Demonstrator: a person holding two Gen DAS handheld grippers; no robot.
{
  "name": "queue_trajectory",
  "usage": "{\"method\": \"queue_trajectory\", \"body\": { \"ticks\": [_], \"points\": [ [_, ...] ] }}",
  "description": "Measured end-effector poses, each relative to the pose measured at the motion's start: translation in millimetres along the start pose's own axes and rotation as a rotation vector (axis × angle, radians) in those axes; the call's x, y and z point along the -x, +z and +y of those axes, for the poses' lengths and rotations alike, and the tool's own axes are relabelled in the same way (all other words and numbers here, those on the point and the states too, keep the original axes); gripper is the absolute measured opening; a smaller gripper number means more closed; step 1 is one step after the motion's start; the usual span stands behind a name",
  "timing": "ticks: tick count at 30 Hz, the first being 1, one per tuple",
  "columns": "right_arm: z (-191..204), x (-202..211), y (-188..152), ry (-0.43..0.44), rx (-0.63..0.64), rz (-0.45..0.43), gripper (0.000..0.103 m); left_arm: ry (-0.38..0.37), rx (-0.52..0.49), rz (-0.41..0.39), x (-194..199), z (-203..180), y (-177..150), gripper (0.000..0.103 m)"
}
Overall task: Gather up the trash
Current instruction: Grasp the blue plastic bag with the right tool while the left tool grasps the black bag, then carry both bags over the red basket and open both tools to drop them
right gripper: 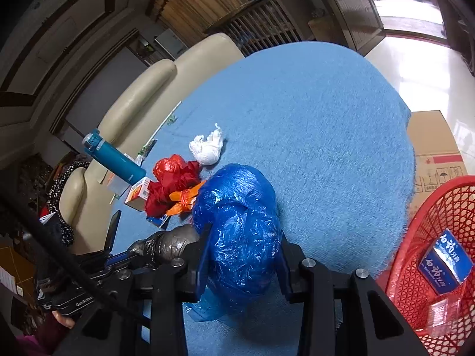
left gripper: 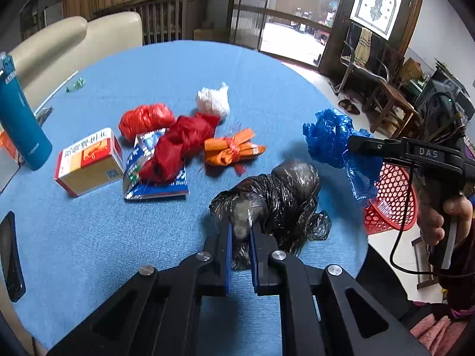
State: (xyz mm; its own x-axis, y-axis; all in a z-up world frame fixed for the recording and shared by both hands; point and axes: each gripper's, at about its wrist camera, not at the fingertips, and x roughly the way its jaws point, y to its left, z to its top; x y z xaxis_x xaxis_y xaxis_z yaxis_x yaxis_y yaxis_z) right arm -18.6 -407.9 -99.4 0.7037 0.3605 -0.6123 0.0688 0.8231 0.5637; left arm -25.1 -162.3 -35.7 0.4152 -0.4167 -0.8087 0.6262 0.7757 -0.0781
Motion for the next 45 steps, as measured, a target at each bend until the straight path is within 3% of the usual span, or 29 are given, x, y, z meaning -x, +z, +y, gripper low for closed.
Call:
{"method": "queue_trajectory", "body": {
  "ticks": [14, 31, 45],
  "points": [
    [-29.0, 46.7, 6.8, -0.034, -0.048, -0.104, 0.04, 0.026, -0.054, -0.092, 31.9, -33.7, 35.0, 0.01],
    [-87.3, 97.9, -6.2, -0.076, -0.159, -0.192, 0.04, -0.026, -0.178, -0.067, 0.0, -109.8, 78.9, 0.009],
    [-160.8, 157.0, -21.6, -0.154, -0.295, -0.28, 0.04, -0.121, -0.362, -0.053, -29.0, -209.8, 108.0, 0.009]
  ]
}}
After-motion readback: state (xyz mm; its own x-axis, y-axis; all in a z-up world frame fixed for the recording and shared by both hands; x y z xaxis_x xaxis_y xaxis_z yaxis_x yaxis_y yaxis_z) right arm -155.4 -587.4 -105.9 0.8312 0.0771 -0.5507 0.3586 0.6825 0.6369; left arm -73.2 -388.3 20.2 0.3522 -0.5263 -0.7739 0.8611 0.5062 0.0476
